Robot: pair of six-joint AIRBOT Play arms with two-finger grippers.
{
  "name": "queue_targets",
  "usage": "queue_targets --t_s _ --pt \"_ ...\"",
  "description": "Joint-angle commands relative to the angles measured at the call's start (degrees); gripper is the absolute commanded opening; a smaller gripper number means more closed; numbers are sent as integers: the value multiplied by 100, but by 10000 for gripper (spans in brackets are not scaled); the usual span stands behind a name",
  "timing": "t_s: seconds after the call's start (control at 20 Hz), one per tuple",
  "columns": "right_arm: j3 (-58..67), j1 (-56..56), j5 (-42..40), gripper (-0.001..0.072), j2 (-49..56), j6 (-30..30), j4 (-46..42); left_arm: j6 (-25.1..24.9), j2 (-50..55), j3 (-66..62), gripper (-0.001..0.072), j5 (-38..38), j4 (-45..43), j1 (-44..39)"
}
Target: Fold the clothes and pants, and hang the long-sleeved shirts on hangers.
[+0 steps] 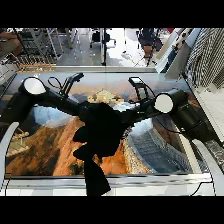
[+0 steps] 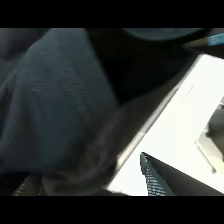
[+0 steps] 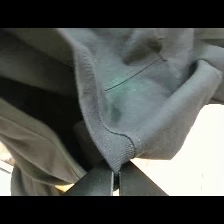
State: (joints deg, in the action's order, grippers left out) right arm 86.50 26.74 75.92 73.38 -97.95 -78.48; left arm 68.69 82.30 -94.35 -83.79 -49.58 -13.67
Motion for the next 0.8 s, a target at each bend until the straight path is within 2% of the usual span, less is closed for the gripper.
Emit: queue_targets --t_s 0.0,0.05,0.15,0.3,0.4,0.5,0.75 --pt "-2 79 -90 20 -35 13 -55 914 -166 -487 639 -723 -675 2" --pt "-2 81 -179 20 -35 9 -66 1115 -297 -498 639 -745 -1178 2" --pt "-2 81 -280 20 -35 -13 -59 1082 -546 -498 641 -350 -2092 2" --pt "-2 81 -350 20 -35 -13 -59 -420 -562 -498 710 837 -2177 -98" --pt "-2 81 -352 20 -37 -11 -55 -1058 -326 -505 712 1008 -2175 -319" --pt "-2 81 -352 20 -35 -9 -55 -1445 -24 -507 712 1075 -2175 -592" --pt "-2 81 -365 20 -35 26 -74 -1670 306 -780 711 1974 -2177 -1193"
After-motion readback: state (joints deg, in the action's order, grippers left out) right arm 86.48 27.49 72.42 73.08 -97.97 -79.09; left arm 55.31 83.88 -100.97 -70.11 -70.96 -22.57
